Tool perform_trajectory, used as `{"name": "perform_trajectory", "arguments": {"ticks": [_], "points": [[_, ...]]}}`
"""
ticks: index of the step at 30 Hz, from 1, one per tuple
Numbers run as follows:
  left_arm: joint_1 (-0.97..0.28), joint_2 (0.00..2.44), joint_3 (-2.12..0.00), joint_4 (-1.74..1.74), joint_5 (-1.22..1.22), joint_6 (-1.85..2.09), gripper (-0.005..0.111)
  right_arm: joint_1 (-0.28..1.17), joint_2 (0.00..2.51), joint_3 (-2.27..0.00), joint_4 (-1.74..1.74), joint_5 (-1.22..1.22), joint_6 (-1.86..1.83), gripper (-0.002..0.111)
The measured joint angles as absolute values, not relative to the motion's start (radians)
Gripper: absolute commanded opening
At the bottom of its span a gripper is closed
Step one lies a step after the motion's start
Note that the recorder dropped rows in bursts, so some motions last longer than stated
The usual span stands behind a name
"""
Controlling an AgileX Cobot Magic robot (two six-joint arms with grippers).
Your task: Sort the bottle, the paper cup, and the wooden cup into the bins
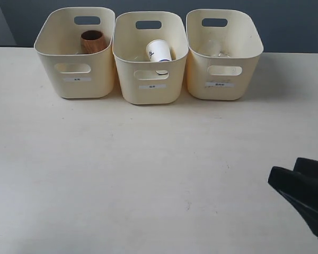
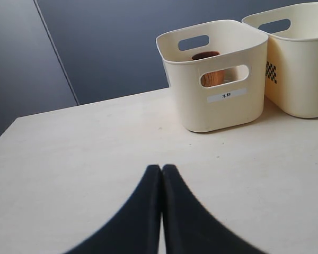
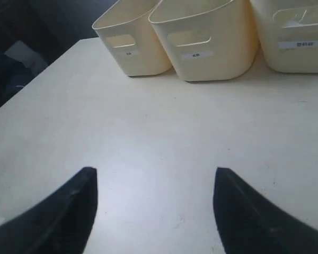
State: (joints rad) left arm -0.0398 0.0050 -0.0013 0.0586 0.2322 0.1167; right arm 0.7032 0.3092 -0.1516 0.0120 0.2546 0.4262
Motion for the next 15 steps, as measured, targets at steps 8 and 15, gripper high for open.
{"name": "perform_trajectory", "arguments": {"ticks": [8, 15], "points": [[-0.04, 0.005, -0.001, 0.059, 0.232, 0.117, 0.0, 0.703, 0.309, -0.003, 0.008, -0.005, 0.382, 0.061], [-0.04, 0.005, -0.001, 0.059, 0.232, 0.117, 0.0, 0.703, 0.309, -0.003, -0.04, -0.023, 0.27, 0.061]]}}
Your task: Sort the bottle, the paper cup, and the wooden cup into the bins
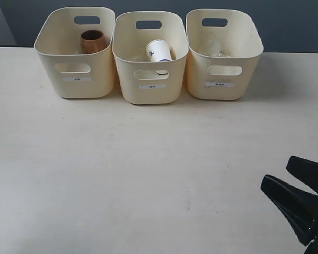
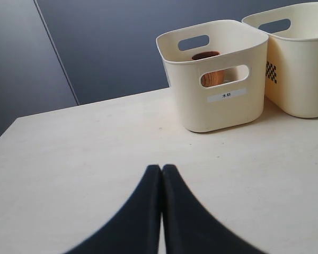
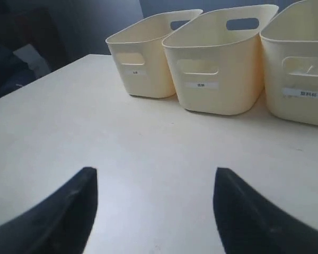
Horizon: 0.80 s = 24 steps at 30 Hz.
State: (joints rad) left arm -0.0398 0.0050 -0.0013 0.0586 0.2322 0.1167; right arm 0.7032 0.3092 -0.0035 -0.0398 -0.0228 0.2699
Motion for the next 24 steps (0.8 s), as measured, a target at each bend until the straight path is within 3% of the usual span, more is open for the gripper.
{"name": "perform_trajectory", "arguments": {"ticks": [24], "points": [[-0.04, 0.005, -0.001, 0.059, 0.232, 0.117, 0.0, 0.701, 0.214, -0.001, -0.066, 0.057, 0.262, 0.061]]}}
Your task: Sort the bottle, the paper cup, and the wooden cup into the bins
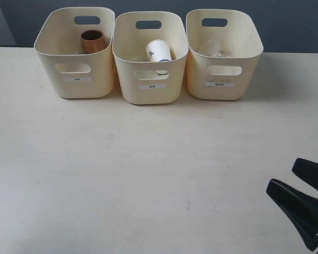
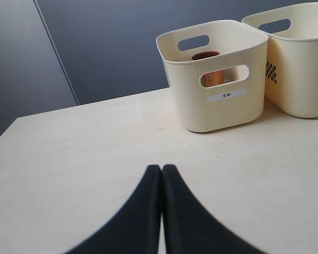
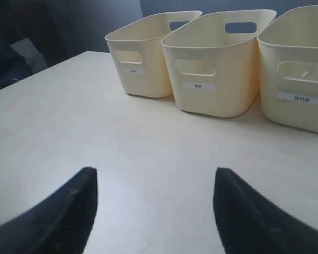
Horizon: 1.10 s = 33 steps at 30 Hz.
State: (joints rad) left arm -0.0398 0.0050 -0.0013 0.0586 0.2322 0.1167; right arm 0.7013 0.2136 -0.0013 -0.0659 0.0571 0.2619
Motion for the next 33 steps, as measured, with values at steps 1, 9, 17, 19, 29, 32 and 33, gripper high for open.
{"name": "perform_trajectory", "arguments": {"ticks": [1, 9, 17, 19, 29, 32, 33], "points": [[-0.04, 0.005, -0.001, 0.059, 0.232, 0.117, 0.0, 0.697, 0.199, -0.001, -0.066, 0.067, 0.262, 0.061], [-0.04, 0.005, -0.001, 0.059, 0.232, 0.117, 0.0, 0.568, 0.055, -0.001, -0.062, 0.164, 0.264, 0.061], [-0.04, 0.005, -0.001, 0.059, 0.232, 0.117, 0.0, 0.352, 0.007, -0.001, 0.0, 0.235, 0.266, 0.061], [-0.04, 0.005, -0.001, 0.059, 0.232, 0.117, 0.0, 0.279, 0.007, -0.001, 0.021, 0.25, 0.266, 0.061], [-0.04, 0.005, -0.001, 0.059, 0.232, 0.117, 0.0, -0.026, 0.007, -0.001, 0.108, 0.285, 0.266, 0.061], [-0.04, 0.005, -0.001, 0.059, 0.232, 0.117, 0.0, -0.074, 0.007, -0.001, 0.125, 0.296, 0.268, 0.061], [-0.04, 0.005, -0.001, 0.059, 0.232, 0.117, 0.0, -0.087, 0.007, -0.001, 0.127, 0.296, 0.268, 0.061]]}}
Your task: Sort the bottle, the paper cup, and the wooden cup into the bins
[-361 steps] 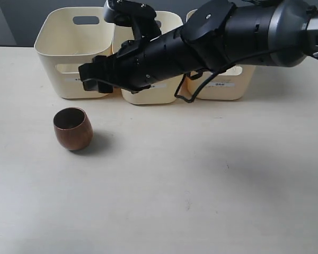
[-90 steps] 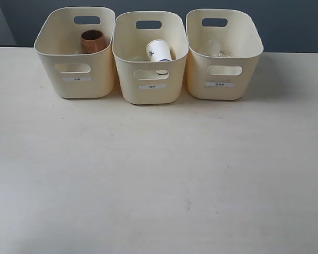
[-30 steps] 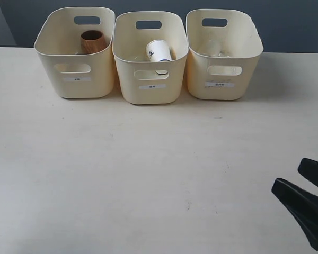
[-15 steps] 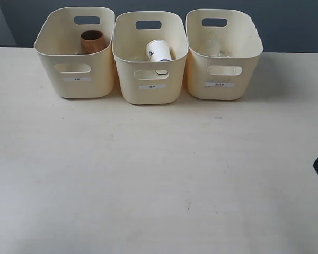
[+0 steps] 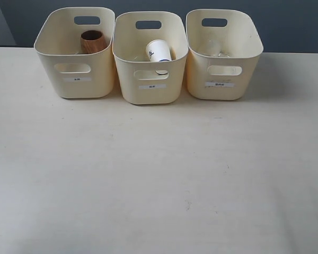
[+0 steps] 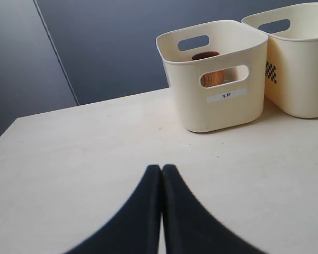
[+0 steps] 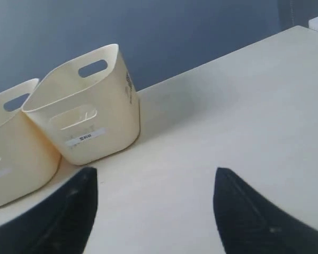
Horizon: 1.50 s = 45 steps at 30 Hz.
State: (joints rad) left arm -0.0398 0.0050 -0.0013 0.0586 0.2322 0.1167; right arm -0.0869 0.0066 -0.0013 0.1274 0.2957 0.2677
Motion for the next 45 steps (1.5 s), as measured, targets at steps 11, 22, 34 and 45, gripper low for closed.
{"name": "perform_trajectory", "arguments": {"ticks": [11, 22, 34, 45], "points": [[-0.04, 0.005, -0.001, 0.059, 0.232, 0.117, 0.0, -0.111, 0.007, -0.001, 0.138, 0.297, 0.253, 0.061], [-0.04, 0.005, -0.001, 0.059, 0.232, 0.117, 0.0, -0.111, 0.007, -0.001, 0.132, 0.182, 0.092, 0.061], [-0.04, 0.005, -0.001, 0.059, 0.232, 0.117, 0.0, -0.111, 0.007, -0.001, 0.135, 0.179, 0.036, 0.061], [-0.04, 0.005, -0.001, 0.059, 0.232, 0.117, 0.0, -0.111, 0.007, -0.001, 0.256, 0.24, 0.034, 0.061]]}}
